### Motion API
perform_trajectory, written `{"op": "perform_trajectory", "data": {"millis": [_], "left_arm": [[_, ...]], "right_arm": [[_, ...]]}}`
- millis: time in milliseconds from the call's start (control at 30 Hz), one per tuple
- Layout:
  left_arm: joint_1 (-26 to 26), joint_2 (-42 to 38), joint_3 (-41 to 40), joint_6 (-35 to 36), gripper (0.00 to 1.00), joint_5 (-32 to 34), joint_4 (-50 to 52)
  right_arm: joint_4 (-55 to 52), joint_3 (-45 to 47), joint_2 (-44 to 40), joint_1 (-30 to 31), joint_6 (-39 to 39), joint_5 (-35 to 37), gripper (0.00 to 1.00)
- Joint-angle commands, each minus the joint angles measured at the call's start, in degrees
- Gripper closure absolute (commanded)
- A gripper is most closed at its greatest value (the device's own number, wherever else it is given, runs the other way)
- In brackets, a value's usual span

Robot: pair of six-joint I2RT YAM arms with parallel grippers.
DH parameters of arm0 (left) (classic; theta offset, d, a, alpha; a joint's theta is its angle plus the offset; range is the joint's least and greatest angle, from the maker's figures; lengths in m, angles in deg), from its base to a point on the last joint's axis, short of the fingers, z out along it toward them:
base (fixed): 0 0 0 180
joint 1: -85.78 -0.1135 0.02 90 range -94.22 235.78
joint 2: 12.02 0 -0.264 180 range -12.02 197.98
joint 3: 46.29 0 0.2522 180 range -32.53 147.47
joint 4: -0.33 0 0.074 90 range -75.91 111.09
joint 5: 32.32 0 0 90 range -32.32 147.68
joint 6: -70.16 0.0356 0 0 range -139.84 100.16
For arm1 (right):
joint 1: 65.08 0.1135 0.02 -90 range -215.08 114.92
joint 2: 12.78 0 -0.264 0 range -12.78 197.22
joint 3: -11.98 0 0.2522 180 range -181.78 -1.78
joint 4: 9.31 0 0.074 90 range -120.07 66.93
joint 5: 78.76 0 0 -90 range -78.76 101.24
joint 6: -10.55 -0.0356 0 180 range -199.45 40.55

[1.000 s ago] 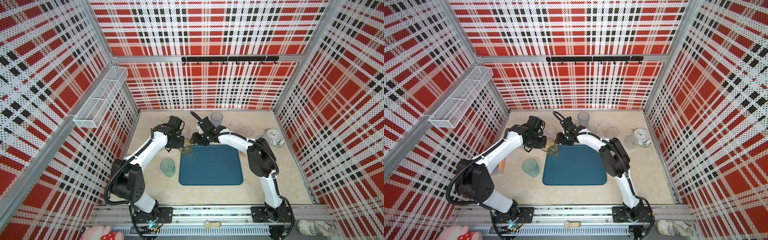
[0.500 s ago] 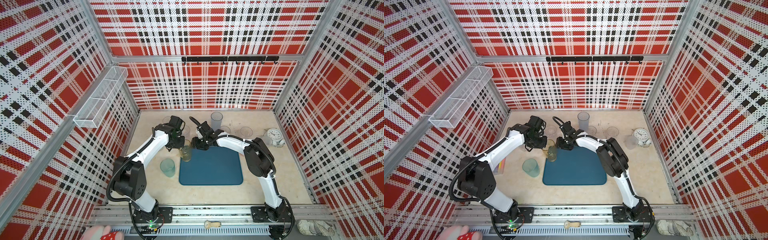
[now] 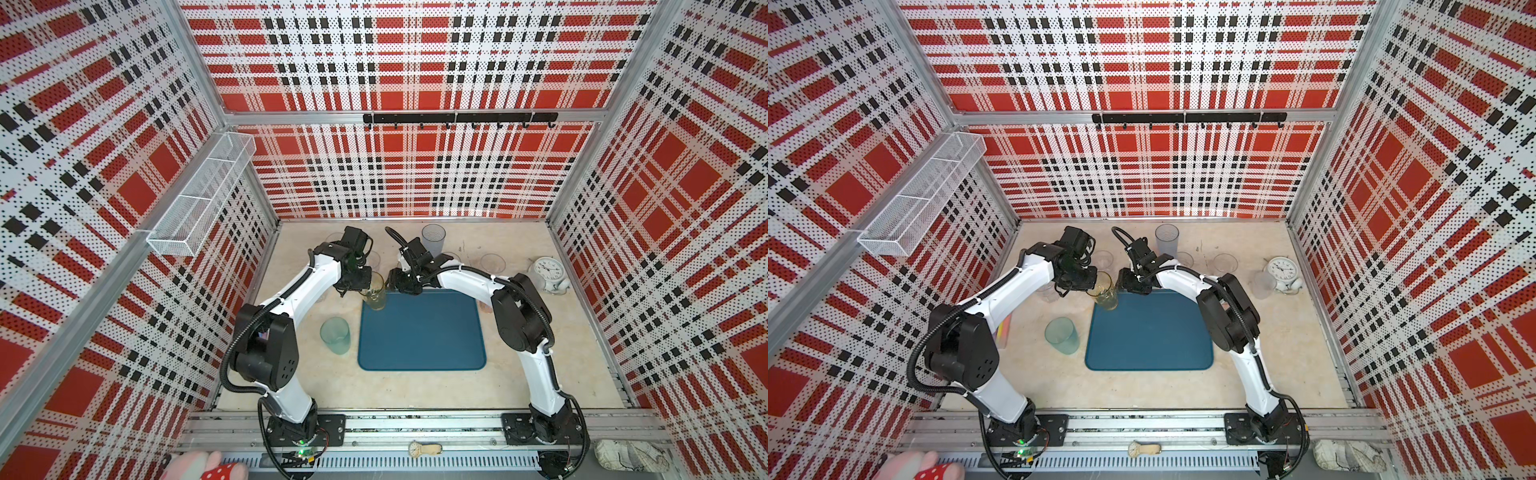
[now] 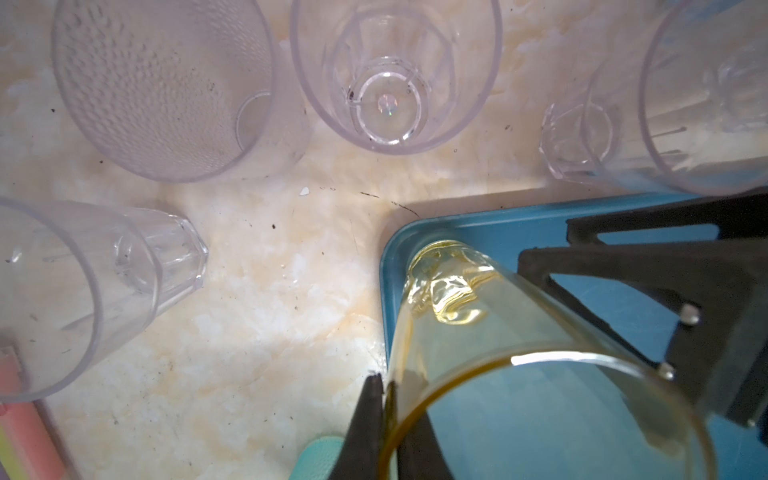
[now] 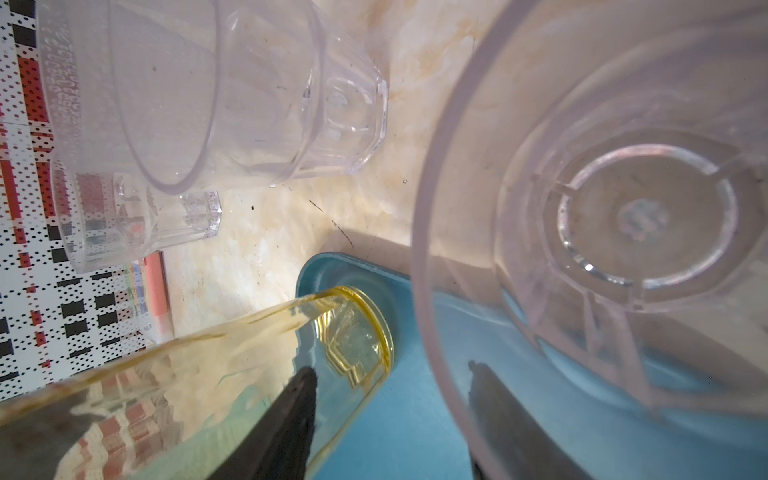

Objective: Place the glasses into the tray
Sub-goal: Place the glass on the tray.

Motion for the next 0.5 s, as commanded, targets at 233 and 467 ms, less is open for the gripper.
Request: {"op": "perform_trajectory", "data": {"millis": [233, 467], "left_arm": [[0.3, 0.8, 1.8, 0.1, 0.74, 1.3, -2.0], [0.4, -0.2, 2.8, 0.1, 0.64, 0.8, -2.0]], "right_arm": [[0.2, -0.4, -1.0, 1.1, 0.2, -1.1, 0.41], [-0.3, -0.4, -2.2, 0.9, 0.5, -0.4, 0.41]]}}
